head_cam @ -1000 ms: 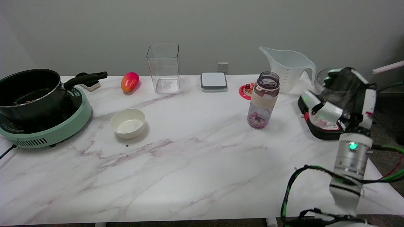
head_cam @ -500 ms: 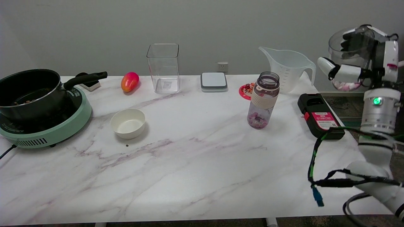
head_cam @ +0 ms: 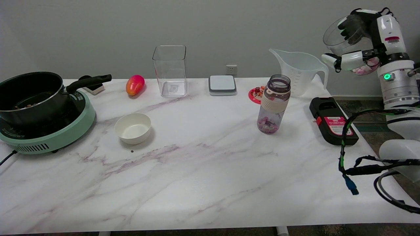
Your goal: Pour the candy into the black bottle.
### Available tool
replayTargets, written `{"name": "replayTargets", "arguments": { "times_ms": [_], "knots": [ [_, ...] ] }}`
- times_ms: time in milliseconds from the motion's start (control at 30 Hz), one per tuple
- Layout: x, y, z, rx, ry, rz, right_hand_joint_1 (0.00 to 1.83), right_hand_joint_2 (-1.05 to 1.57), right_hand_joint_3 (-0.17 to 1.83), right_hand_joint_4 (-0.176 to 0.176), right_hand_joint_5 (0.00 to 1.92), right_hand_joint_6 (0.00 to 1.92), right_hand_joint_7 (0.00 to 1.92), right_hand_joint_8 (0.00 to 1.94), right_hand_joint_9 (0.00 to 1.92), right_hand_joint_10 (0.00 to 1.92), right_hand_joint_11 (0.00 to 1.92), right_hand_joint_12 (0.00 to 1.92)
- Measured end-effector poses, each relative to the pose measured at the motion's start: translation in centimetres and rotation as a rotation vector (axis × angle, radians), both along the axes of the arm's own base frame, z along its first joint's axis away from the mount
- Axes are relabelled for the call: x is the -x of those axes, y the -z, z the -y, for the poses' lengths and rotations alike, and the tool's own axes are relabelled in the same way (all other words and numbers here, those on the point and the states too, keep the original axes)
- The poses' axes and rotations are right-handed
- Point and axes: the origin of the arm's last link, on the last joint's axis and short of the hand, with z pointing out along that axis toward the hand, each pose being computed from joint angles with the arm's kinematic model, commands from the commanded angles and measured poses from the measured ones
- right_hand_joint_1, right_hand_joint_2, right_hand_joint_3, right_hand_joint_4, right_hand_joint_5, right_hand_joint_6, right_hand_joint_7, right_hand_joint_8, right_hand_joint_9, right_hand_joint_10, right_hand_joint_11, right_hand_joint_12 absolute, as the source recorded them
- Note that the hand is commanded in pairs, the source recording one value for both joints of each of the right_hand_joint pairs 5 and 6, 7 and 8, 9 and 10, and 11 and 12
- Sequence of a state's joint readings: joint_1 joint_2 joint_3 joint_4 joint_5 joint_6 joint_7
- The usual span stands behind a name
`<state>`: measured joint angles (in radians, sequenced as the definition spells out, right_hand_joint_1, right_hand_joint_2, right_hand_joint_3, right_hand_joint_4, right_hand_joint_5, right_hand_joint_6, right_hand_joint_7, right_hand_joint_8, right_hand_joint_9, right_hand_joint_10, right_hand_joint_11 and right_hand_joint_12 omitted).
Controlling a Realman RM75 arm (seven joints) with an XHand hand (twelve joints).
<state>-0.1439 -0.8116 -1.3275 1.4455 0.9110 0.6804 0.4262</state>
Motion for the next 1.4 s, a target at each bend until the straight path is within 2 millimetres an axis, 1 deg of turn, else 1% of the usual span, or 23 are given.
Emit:
{"name": "replayTargets", "arguments": {
  "times_ms": [100, 167, 500, 767, 1000, 1400],
  "knots": [
    [-0.3, -0.2, 0.6, 0.001, 0.054, -0.072, 1.47, 0.70, 0.96, 0.000, 1.30, 1.30, 1.43, 1.43, 1.37, 1.37, 1.17, 1.17],
    [-0.4, -0.3, 0.9, 0.003, 0.088, -0.116, 1.46, 0.73, 0.93, 0.000, 1.31, 1.31, 1.44, 1.44, 1.38, 1.38, 1.17, 1.17],
    [-0.4, -0.7, 1.9, 0.021, 0.205, -0.280, 1.45, 0.81, 0.85, 0.000, 1.33, 1.33, 1.46, 1.46, 1.39, 1.39, 1.18, 1.18],
    [-0.5, -0.5, 2.5, 0.022, 0.258, -0.403, 1.43, 0.85, 0.83, 0.000, 1.35, 1.35, 1.47, 1.47, 1.39, 1.39, 1.19, 1.19],
    [-0.6, 0.0, 2.8, 0.006, 0.279, -0.472, 1.43, 0.88, 0.81, 0.000, 1.36, 1.36, 1.48, 1.48, 1.41, 1.41, 1.19, 1.19],
    [-1.0, 1.5, 2.9, -0.035, 0.242, -0.558, 1.43, 0.88, 0.80, 0.000, 1.35, 1.35, 1.47, 1.47, 1.40, 1.40, 1.19, 1.19]
  ]
}}
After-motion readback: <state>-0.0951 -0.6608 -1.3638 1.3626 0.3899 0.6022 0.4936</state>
